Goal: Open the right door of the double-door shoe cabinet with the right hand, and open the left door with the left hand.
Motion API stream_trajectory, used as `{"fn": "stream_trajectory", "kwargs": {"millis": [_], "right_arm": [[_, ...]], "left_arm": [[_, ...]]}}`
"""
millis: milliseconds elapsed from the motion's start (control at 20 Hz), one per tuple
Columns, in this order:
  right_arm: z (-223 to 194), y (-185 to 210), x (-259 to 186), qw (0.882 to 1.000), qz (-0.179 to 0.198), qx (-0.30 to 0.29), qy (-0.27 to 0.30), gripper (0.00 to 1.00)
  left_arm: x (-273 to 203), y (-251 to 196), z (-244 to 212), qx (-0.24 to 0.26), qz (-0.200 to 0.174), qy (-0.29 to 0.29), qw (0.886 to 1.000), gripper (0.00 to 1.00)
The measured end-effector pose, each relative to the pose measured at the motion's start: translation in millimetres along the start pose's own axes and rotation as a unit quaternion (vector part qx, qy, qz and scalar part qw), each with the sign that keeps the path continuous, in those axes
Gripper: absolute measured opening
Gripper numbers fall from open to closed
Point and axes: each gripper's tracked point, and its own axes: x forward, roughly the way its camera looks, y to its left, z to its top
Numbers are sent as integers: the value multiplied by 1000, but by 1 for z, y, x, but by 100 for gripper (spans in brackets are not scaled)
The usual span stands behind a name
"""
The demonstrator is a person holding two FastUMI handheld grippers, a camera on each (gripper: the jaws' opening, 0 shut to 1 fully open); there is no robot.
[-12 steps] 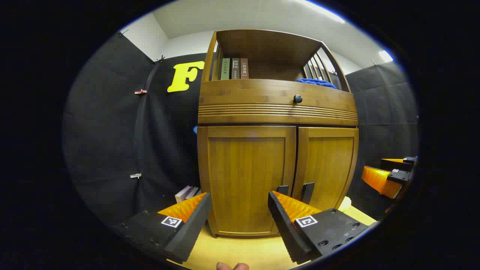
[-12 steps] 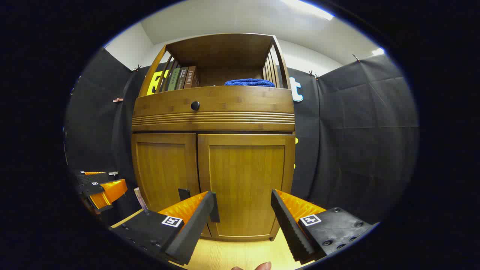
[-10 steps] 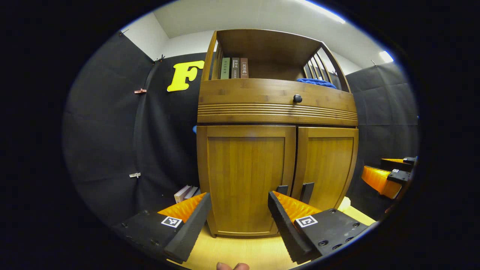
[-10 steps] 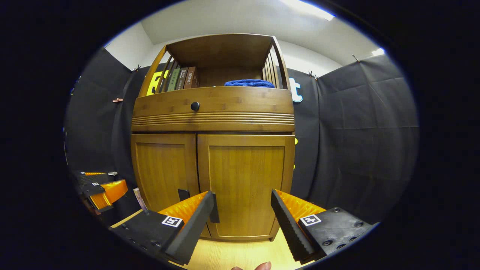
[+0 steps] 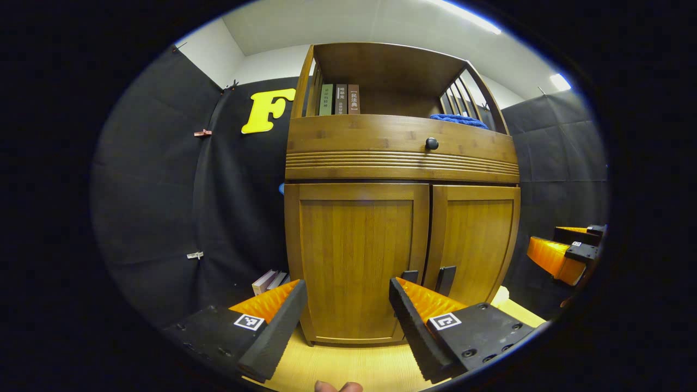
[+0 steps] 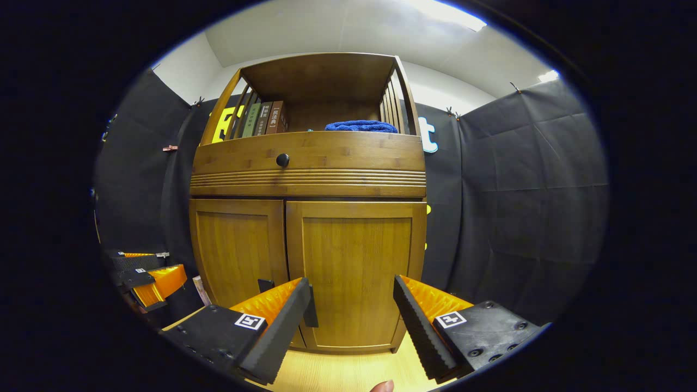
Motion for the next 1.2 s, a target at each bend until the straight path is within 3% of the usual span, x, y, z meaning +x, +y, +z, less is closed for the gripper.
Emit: {"fn": "stream_trajectory", "kwargs": {"millis": [500,750,1200], "right_arm": [[-1,5,2,1000,5,3,-1,99],[-12,22,23,1000,24,10,8,98],[-106,54,92,992,45,50,108,98]], "left_arm": [[-1,-2,-3,-1,-4,2,1000,94],[-1,1,-6,-1,-4,4,1000,94],[2,13,-26,-2,-6,19,1000,94]]}}
